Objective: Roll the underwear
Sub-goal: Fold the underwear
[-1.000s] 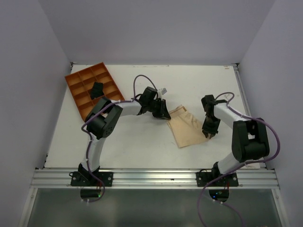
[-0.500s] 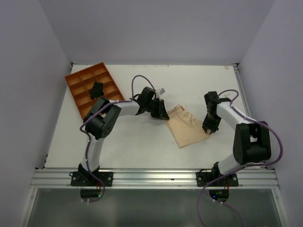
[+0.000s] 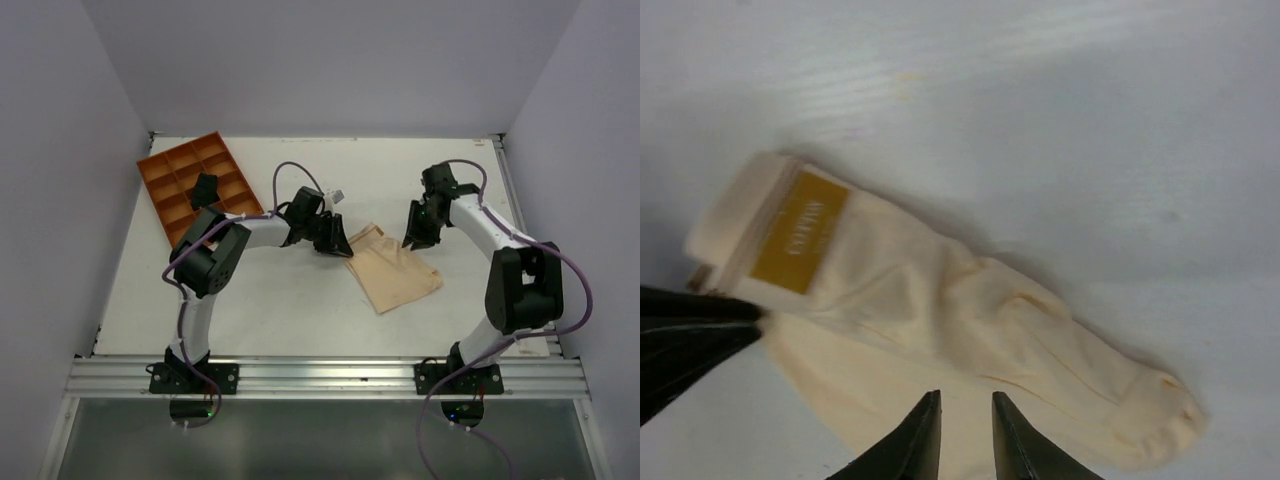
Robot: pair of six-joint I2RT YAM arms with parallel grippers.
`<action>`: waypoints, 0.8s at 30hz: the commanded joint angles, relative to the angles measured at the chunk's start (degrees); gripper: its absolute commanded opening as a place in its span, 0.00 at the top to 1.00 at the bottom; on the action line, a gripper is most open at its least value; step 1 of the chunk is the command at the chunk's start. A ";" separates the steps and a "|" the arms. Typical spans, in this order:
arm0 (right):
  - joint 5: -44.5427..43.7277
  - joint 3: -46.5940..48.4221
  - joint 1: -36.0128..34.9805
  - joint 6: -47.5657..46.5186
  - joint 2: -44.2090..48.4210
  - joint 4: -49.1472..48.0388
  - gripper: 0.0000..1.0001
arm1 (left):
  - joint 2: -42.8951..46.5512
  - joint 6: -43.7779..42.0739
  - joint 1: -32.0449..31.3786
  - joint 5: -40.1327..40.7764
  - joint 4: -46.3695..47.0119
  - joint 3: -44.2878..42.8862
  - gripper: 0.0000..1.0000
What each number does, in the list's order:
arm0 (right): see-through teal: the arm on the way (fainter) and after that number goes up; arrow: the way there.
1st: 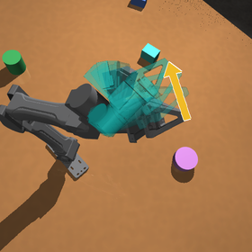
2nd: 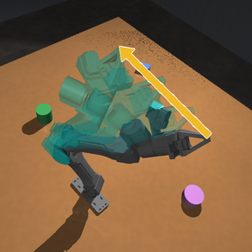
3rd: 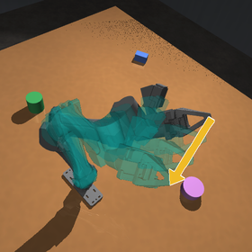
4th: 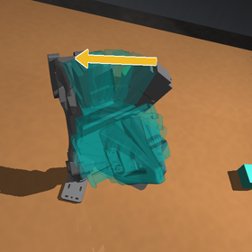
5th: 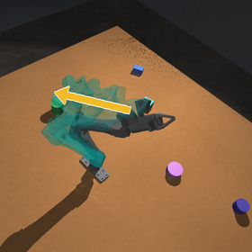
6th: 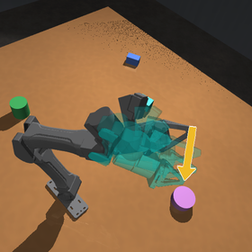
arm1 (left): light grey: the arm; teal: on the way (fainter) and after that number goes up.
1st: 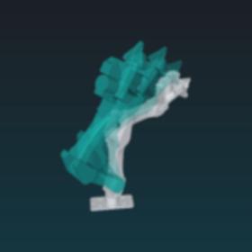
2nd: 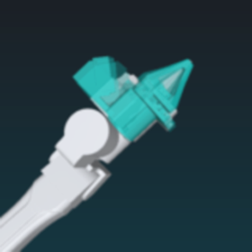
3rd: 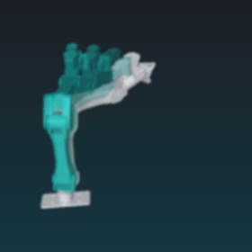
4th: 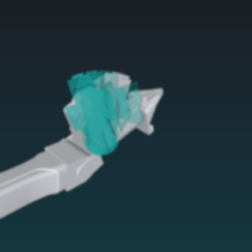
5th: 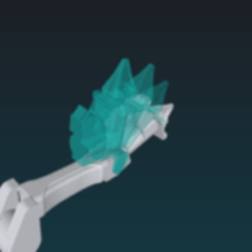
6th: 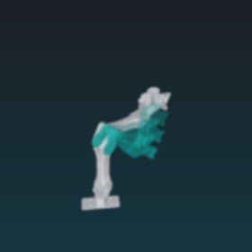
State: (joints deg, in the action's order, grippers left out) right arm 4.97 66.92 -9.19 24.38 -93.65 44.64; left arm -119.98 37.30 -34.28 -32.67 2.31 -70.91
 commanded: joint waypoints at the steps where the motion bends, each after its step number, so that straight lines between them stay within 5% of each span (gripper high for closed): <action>1: 13.72 6.37 -2.14 -6.53 -2.76 -5.61 0.72 | -0.60 -2.49 0.53 3.13 -4.59 2.62 0.76; 3: 22.48 10.50 -3.45 -8.11 -7.83 -4.93 0.77 | -0.60 -2.58 0.53 3.22 -4.77 2.45 0.76; 6: 23.23 15.08 -5.83 -9.97 -13.64 -2.72 0.88 | -0.87 -2.67 0.53 3.75 -5.03 2.27 0.76; 15: 22.01 21.41 -3.39 -6.81 -27.54 -6.31 0.94 | 0.01 -3.99 0.62 6.21 -6.79 3.59 0.76; 24: 29.73 24.85 -1.18 -8.91 -35.90 -7.46 0.94 | 0.19 -3.99 0.71 7.97 -6.00 7.54 0.76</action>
State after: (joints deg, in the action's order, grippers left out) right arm 36.12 91.09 -11.14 17.80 -127.33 40.97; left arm -118.04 36.80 -34.24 -31.09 4.47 -67.13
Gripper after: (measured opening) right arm 0.059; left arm 0.233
